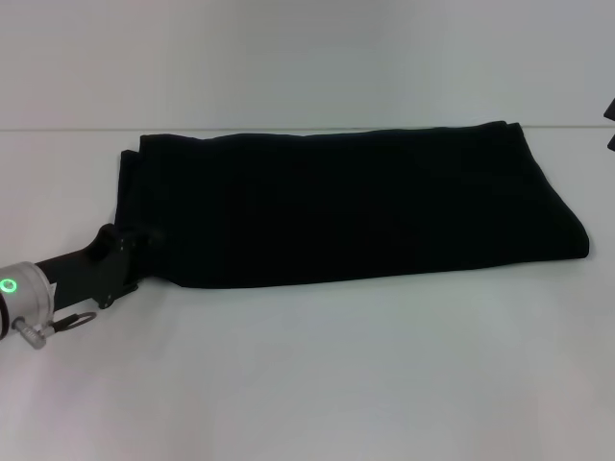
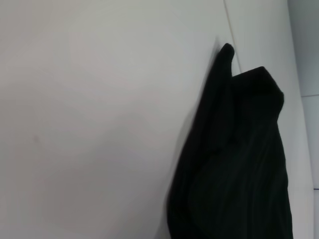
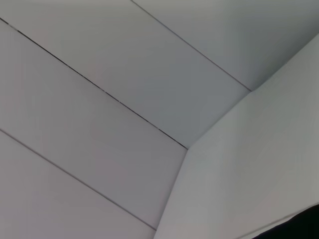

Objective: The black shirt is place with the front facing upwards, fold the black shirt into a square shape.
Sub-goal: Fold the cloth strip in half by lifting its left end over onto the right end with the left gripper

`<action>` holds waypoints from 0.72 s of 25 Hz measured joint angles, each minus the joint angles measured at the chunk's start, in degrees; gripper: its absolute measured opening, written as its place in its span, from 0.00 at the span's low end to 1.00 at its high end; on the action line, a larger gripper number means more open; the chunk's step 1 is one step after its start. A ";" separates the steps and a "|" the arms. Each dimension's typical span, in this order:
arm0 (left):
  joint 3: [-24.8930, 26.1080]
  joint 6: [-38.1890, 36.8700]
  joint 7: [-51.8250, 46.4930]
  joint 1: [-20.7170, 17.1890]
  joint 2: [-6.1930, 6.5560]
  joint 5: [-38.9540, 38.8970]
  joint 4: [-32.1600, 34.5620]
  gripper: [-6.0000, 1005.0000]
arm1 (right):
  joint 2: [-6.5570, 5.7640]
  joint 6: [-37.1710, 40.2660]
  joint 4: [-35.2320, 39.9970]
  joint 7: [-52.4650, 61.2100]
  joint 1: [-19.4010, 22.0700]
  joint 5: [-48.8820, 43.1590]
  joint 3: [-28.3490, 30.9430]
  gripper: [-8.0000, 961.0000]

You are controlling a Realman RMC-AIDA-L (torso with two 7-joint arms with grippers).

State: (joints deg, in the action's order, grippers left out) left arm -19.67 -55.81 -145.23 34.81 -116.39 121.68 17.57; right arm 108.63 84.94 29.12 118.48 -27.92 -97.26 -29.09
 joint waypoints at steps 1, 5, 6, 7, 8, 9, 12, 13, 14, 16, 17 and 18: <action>0.09 0.03 -0.02 -0.13 -0.03 -0.12 0.00 0.52 | -0.02 0.06 -0.07 0.00 0.00 0.09 0.00 0.95; 0.48 -0.79 -0.06 -0.74 -0.02 -0.36 0.15 0.51 | -0.15 0.81 -0.21 0.00 -0.02 0.18 0.14 0.95; 0.47 -0.98 -0.05 -0.76 -0.02 -0.36 0.17 0.51 | -0.15 0.97 -0.21 0.00 -0.02 0.20 0.24 0.95; 0.43 -1.05 -0.05 -0.77 -0.02 -0.37 0.19 0.51 | -0.16 1.00 -0.21 0.00 -0.02 0.24 0.37 0.95; 0.39 -1.22 -0.06 -0.78 -0.05 -0.37 0.19 0.51 | -0.16 1.04 -0.21 0.00 -0.03 0.27 0.47 0.95; 0.39 -1.40 -0.06 -0.78 -0.09 -0.37 0.17 0.51 | -0.17 1.11 -0.21 0.02 -0.03 0.29 0.56 0.95; 0.65 -1.41 -0.08 -0.73 -0.23 -0.49 0.04 0.52 | -0.14 1.31 -0.21 0.02 0.07 0.30 0.73 0.95; 0.71 -1.20 -0.07 -0.54 -0.32 -0.54 0.02 0.51 | -0.11 1.33 -0.21 0.02 0.11 0.26 0.74 0.95; 0.70 -1.07 -0.05 -0.29 -0.39 -0.57 0.02 0.50 | -0.08 1.34 -0.21 0.02 0.12 0.20 0.74 0.95; 0.35 -0.97 -0.23 0.31 -0.41 -0.36 0.01 0.48 | -0.03 1.34 -0.21 0.01 0.14 0.12 0.76 0.95; 0.06 -0.92 -0.42 0.52 -0.41 -0.19 0.01 0.46 | -0.03 1.34 -0.21 0.01 0.15 0.14 0.77 0.95; -0.53 -0.87 -0.62 0.65 -0.39 0.03 0.07 0.45 | -0.03 1.35 -0.21 0.01 0.15 0.16 0.79 0.95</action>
State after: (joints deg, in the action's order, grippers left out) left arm -20.19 -56.67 -145.86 35.46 -116.78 121.71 17.64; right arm 108.60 86.29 28.92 118.49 -27.78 -97.10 -28.31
